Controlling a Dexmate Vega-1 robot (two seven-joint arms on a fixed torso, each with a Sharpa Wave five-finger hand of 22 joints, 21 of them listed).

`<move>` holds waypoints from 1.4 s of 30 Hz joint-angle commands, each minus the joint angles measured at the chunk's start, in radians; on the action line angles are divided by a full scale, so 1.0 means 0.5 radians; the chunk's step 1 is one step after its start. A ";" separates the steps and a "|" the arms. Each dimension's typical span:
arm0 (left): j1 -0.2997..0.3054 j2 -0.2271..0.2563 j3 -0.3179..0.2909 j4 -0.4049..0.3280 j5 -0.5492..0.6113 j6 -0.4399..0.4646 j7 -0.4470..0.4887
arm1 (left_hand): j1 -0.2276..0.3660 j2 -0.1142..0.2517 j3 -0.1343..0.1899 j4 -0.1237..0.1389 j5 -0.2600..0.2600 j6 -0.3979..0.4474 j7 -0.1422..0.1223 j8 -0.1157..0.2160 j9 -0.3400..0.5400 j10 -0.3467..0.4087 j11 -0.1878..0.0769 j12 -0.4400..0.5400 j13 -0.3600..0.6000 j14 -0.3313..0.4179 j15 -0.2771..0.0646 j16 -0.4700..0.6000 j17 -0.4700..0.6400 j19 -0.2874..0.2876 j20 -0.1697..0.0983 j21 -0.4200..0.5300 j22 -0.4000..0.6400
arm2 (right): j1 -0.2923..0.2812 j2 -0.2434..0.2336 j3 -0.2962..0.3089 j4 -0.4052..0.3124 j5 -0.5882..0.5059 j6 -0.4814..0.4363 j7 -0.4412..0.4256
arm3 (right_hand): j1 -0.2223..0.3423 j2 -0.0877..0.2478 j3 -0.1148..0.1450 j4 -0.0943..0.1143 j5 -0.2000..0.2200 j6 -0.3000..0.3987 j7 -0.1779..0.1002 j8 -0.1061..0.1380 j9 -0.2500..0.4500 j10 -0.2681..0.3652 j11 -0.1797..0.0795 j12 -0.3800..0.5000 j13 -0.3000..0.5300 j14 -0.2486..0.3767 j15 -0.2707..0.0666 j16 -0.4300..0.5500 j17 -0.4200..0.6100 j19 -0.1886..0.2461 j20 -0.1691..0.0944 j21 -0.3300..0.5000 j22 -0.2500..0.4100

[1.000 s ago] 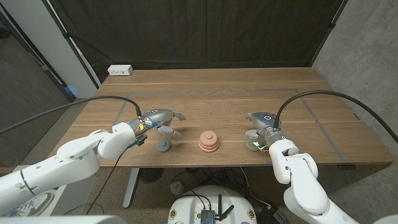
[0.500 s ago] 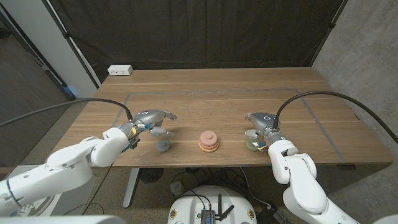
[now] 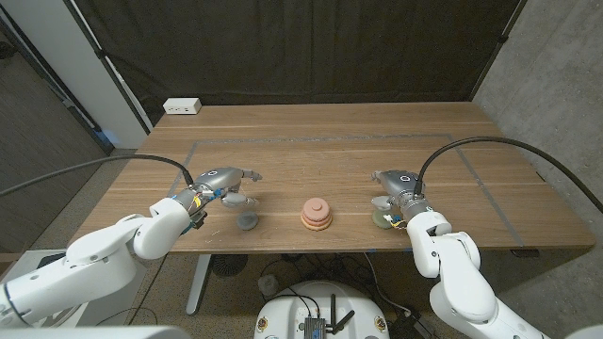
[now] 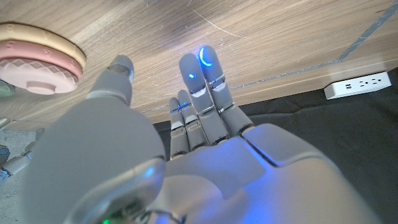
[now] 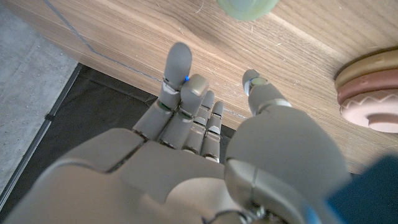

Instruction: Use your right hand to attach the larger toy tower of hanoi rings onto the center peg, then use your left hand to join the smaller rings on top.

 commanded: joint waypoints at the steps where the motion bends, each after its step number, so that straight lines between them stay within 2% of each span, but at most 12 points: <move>1: 0.039 -0.080 -0.030 0.034 0.004 -0.041 0.044 | 0.008 0.021 0.018 -0.004 0.009 0.015 -0.005 0.011 -0.002 0.030 -0.001 -0.002 0.005 0.017 -0.211 0.015 0.004 0.018 -0.247 0.019 0.002 | 0.007 -0.040 -0.012 -0.020 -0.005 -0.011 0.045 | -0.014 -0.012 0.015 0.004 0.016 0.022 0.016 -0.012 0.001 -0.029 0.015 -0.013 -0.004 0.015 -0.095 0.009 0.008 0.015 -0.139 0.008 0.008; 8: 0.032 -0.114 -0.018 0.047 0.011 -0.065 0.059 | 0.005 0.025 0.020 -0.002 0.010 0.017 -0.003 0.009 -0.002 0.034 0.002 -0.002 0.004 0.017 -0.211 0.015 0.005 0.019 -0.246 0.020 0.001 | -0.032 -0.078 0.007 -0.067 -0.022 -0.026 0.109 | -0.050 -0.037 0.003 0.014 0.013 -0.008 0.058 -0.031 -0.004 -0.075 0.030 -0.025 -0.014 0.007 -0.092 0.008 0.016 0.000 -0.137 0.001 0.003; 19: -0.004 -0.141 -0.004 0.075 -0.006 -0.110 0.042 | 0.005 0.032 0.026 -0.002 0.013 0.033 -0.001 0.010 -0.002 0.047 -0.001 -0.001 0.001 0.019 -0.211 0.014 0.007 0.019 -0.245 0.020 0.000 | -0.107 -0.101 0.042 -0.123 -0.092 -0.041 0.221 | -0.080 -0.070 -0.002 0.012 0.010 -0.061 0.059 -0.066 -0.013 -0.130 0.022 -0.029 -0.027 -0.036 -0.094 -0.021 0.003 -0.023 -0.138 -0.004 0.005; 23: -0.019 -0.148 0.011 0.087 -0.015 -0.119 0.036 | 0.003 0.037 0.028 -0.001 0.014 0.039 -0.003 0.010 -0.002 0.055 0.003 0.001 0.001 0.019 -0.211 0.013 0.008 0.020 -0.245 0.021 0.000 | -0.134 -0.109 0.060 -0.142 -0.113 -0.037 0.285 | -0.086 -0.082 -0.002 0.009 0.009 -0.075 0.059 -0.077 -0.016 -0.163 0.053 -0.032 -0.033 -0.046 -0.094 -0.026 0.004 -0.034 -0.137 -0.007 0.005; 34: -0.029 -0.150 0.022 0.094 -0.022 -0.133 0.042 | -0.011 0.051 0.034 0.006 0.018 0.050 0.003 0.008 -0.002 0.062 0.007 0.002 0.002 0.020 -0.211 0.010 0.011 0.017 -0.240 0.019 -0.001 | -0.145 -0.044 0.074 -0.137 -0.248 -0.037 0.498 | -0.116 -0.127 -0.013 0.008 -0.008 -0.223 0.086 -0.151 -0.030 -0.260 0.075 -0.031 -0.053 -0.122 -0.094 -0.091 -0.023 -0.088 -0.134 -0.021 0.001; 39: 0.000 -0.152 -0.006 0.099 -0.035 -0.147 0.056 | -0.015 0.058 0.038 0.007 0.020 0.052 0.006 0.006 -0.002 0.068 0.007 0.003 0.003 0.018 -0.211 0.007 0.012 0.016 -0.237 0.018 -0.002 | -0.149 0.005 0.079 -0.130 -0.311 -0.021 0.568 | -0.125 -0.136 -0.019 0.010 -0.017 -0.243 0.095 -0.159 -0.034 -0.284 0.081 -0.032 -0.059 -0.136 -0.095 -0.108 -0.032 -0.104 -0.134 -0.028 -0.005; 42: 0.007 -0.155 -0.013 0.102 -0.040 -0.152 0.058 | -0.017 0.061 0.040 0.007 0.021 0.059 0.005 0.007 -0.002 0.071 0.007 0.005 0.005 0.020 -0.211 0.010 0.017 0.018 -0.236 0.019 -0.002 | -0.153 0.034 0.089 -0.124 -0.322 -0.007 0.585 | -0.136 -0.145 -0.036 0.013 -0.034 -0.221 0.134 -0.151 -0.039 -0.260 0.108 -0.014 -0.069 -0.146 -0.095 -0.130 -0.060 -0.106 -0.134 -0.024 -0.002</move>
